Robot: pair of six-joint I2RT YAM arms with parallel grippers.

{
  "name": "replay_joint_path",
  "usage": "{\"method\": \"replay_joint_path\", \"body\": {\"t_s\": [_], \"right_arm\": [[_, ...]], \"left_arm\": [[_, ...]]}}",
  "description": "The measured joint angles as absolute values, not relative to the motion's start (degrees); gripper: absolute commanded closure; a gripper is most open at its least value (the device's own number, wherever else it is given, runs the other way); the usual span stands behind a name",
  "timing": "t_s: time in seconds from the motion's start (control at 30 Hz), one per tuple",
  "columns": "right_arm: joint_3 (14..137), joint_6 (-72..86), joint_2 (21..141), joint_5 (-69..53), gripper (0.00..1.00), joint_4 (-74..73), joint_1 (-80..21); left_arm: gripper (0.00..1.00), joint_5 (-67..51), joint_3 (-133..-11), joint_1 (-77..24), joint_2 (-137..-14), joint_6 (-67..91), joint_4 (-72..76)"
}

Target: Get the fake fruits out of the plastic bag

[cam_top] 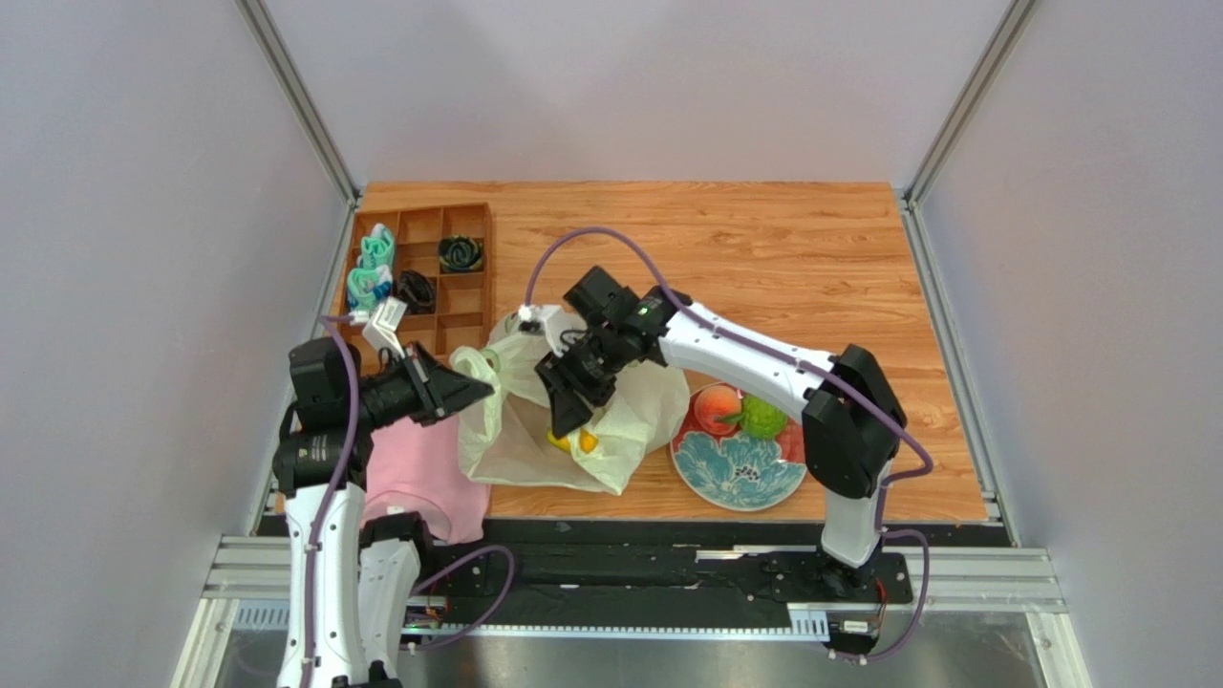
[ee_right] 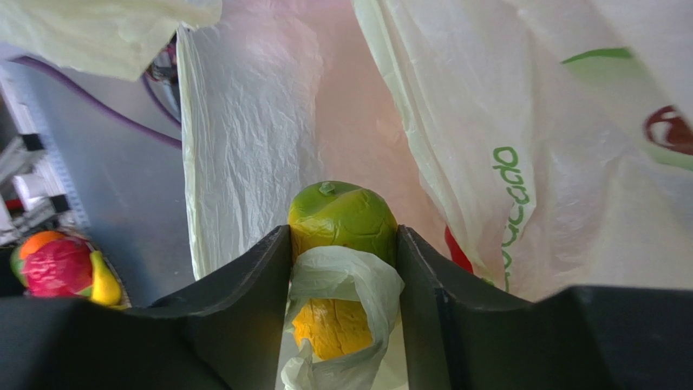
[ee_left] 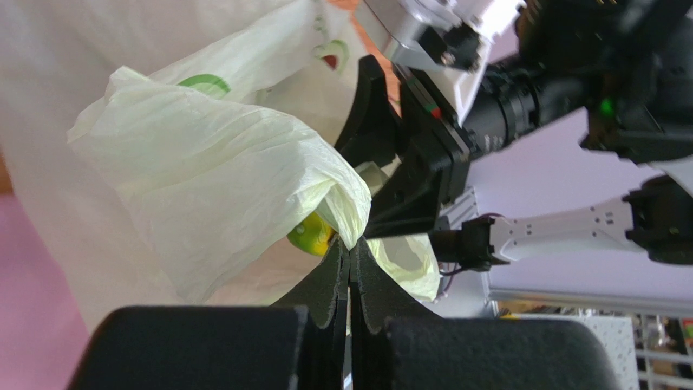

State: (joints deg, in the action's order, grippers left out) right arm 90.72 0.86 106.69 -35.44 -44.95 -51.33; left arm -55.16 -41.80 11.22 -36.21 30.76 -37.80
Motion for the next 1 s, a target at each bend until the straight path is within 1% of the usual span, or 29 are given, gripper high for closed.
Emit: {"method": "replay_joint_path", "body": {"t_s": [0.03,0.13,0.27,0.37,0.4,0.43,0.6,0.67,0.77,0.8,0.87,0.9,0.97,1.0], "right_arm": [[90.17,1.39,107.18,-33.76,0.33,-44.8,-52.58],[88.18,2.76,107.31,-29.87,0.2,-44.66,-55.48],[87.74,2.15,106.98,-24.34,0.18,-44.86,-56.38],[89.12,-1.06,105.16,-20.8,0.26,-46.83,-56.07],[90.02,-2.04,104.38,-20.05,0.31,-47.35,-56.07],[91.09,-2.94,103.42,-19.73,0.32,-47.66,-56.07],[98.04,-7.66,101.84,-18.74,0.31,-49.41,-59.4],[101.71,-10.15,102.1,-16.25,0.31,-50.72,-61.78],[104.88,-14.0,101.47,-13.37,0.39,-51.53,-64.16],[104.73,-15.18,100.9,-13.08,0.47,-51.59,-64.38],[103.35,-17.26,99.46,-13.63,0.59,-51.64,-64.25],[102.69,-17.67,99.11,-14.22,0.68,-51.62,-64.05],[101.3,-17.32,99.2,-16.12,0.7,-51.51,-63.88],[101.06,-16.95,99.94,-16.69,0.67,-51.51,-63.83]], "left_arm": [[1.0,-54.13,-40.99,11.66,-35.4,30.76,-39.16],[1.0,-50.26,-37.63,12.56,-32.1,30.65,-42.17],[1.0,-48.47,-36.58,12.6,-30.35,30.72,-44.18],[1.0,-48.31,-36.1,12.6,-29.52,30.98,-44.1],[1.0,-48.34,-35.79,12.58,-29.15,31.11,-44.1],[1.0,-48.31,-35.57,12.58,-28.95,31.24,-44.12],[1.0,-48.36,-35.4,12.58,-29.17,32.32,-43.7],[1.0,-48.45,-35.4,12.58,-29.5,32.58,-43.44],[1.0,-48.51,-35.4,12.56,-29.8,32.86,-43.44],[1.0,-48.49,-35.4,12.56,-29.82,32.93,-43.44],[1.0,-48.49,-35.4,12.56,-29.82,33.1,-43.44],[1.0,-48.49,-35.4,12.56,-29.82,33.17,-43.42],[1.0,-48.47,-35.4,12.56,-29.82,33.19,-43.38],[1.0,-48.47,-35.4,12.56,-29.85,33.19,-43.33]]}}
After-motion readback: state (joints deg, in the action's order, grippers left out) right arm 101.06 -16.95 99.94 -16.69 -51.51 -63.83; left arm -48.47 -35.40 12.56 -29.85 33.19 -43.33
